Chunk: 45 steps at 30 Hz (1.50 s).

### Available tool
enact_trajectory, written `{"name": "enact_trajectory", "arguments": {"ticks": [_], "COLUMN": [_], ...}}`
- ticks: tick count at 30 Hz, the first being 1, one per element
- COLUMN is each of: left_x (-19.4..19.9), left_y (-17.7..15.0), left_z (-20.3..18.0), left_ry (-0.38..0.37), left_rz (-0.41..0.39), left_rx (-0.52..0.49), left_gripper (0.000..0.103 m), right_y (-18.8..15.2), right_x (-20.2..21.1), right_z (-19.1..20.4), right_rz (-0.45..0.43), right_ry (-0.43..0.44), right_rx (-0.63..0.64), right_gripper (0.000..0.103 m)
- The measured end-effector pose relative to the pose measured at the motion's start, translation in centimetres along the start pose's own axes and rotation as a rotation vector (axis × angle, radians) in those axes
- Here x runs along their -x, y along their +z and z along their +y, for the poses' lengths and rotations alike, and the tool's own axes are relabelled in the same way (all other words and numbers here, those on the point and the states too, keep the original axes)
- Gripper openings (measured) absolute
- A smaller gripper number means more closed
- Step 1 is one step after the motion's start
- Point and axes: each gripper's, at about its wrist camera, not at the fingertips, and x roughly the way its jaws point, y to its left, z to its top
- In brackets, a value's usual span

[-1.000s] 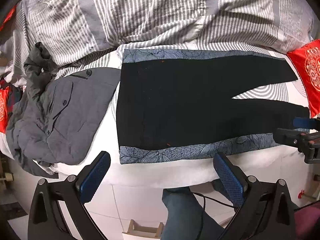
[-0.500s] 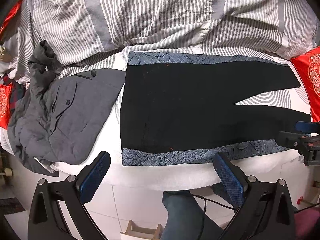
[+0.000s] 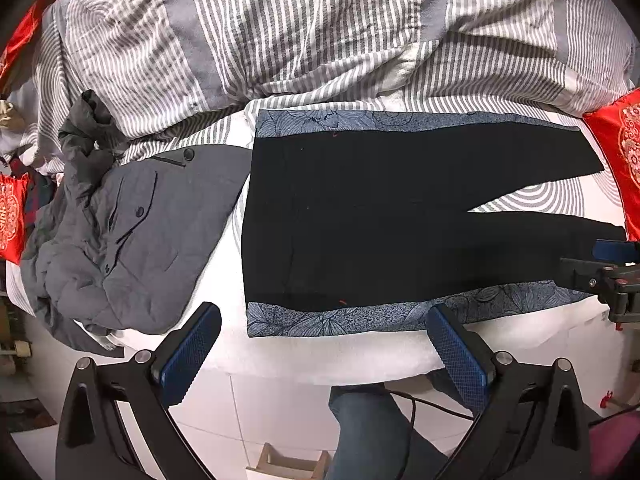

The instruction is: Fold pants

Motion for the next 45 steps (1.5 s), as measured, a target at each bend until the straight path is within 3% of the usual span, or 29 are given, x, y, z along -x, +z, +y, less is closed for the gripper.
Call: {"name": "enact_trajectory", "arguments": {"ticks": [21, 34, 40, 45], "left_x": [0.9, 2.8, 1.8, -1.8], "left_y": [0.2, -1.5, -2.8, -3.8], "left_z": [-1.2, -1.7, -2.0, 0.0], "left_ry": [0.042, 0.091, 0.088, 0.041], "left_rz": [-0.008, -0.031, -0.001, 0.026], "left_rx": [0.035, 0.211, 0.230, 0.277], "left_gripper": [0.103, 0.103, 0.103, 0.103], "right_y": [0.3, -0.4, -1.9, -3.4], "right_x": [0.3, 1.8, 0.5, -2.1], "right_z": [-2.0, -3.5, -4.7, -4.7], "right_rz": [-0.001, -0.019, 0.011, 0.022], "right_ry": [0.049, 0.099, 0.133, 0.175], "right_rx": [0.000, 0.101, 0.039, -0.037], "right_gripper": [0.102, 0.102, 0.102, 0.102]}}
